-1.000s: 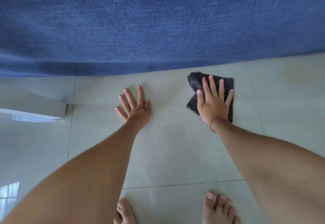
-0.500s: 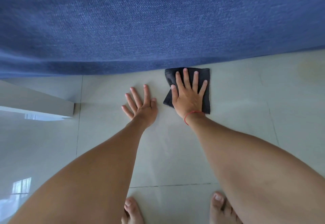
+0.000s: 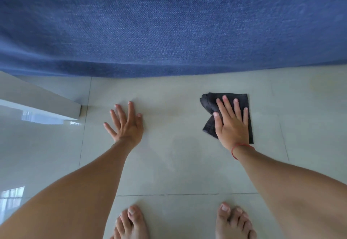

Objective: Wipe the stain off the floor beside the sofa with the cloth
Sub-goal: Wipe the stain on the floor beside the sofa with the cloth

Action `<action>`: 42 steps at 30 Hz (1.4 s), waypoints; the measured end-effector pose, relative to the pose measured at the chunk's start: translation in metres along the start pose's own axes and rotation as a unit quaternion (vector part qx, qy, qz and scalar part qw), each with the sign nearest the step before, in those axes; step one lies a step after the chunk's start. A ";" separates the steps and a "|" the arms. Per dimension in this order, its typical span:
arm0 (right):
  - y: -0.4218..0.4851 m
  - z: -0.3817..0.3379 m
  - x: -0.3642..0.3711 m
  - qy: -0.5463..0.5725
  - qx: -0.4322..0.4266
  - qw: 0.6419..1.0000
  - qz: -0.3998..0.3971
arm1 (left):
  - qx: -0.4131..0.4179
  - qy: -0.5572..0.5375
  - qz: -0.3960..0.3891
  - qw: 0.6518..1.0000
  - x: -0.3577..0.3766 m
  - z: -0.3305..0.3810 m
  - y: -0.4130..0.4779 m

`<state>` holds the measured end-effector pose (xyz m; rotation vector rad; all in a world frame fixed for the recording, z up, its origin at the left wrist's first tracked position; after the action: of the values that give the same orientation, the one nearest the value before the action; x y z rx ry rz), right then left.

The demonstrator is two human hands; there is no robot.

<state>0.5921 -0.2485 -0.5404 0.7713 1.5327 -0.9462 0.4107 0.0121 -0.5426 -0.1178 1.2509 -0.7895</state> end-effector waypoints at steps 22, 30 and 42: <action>0.005 -0.188 0.015 -0.014 -0.206 0.978 0.008 | -0.018 -0.085 -0.061 0.994 -0.005 -0.008 0.008; -0.001 -0.071 0.003 -0.037 -0.144 0.989 0.007 | -0.048 -0.107 0.077 0.990 -0.028 -0.049 -0.001; 0.031 -0.180 0.007 0.022 -0.011 1.000 -0.001 | -0.077 -0.073 0.053 0.993 -0.021 -0.072 -0.001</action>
<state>0.5345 -0.0749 -0.5417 0.7791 1.5794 -0.9188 0.3448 0.0482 -0.5502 -0.2273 1.1688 -0.5819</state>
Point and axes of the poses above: each hand's wrist, its own y-axis towards the middle knuckle, its own x-axis out of the palm, z = x × y, the point moved 6 cm from there along y, towards the middle knuckle, and after that the axes turned 11 degrees about -y, right-handed, at the moved point
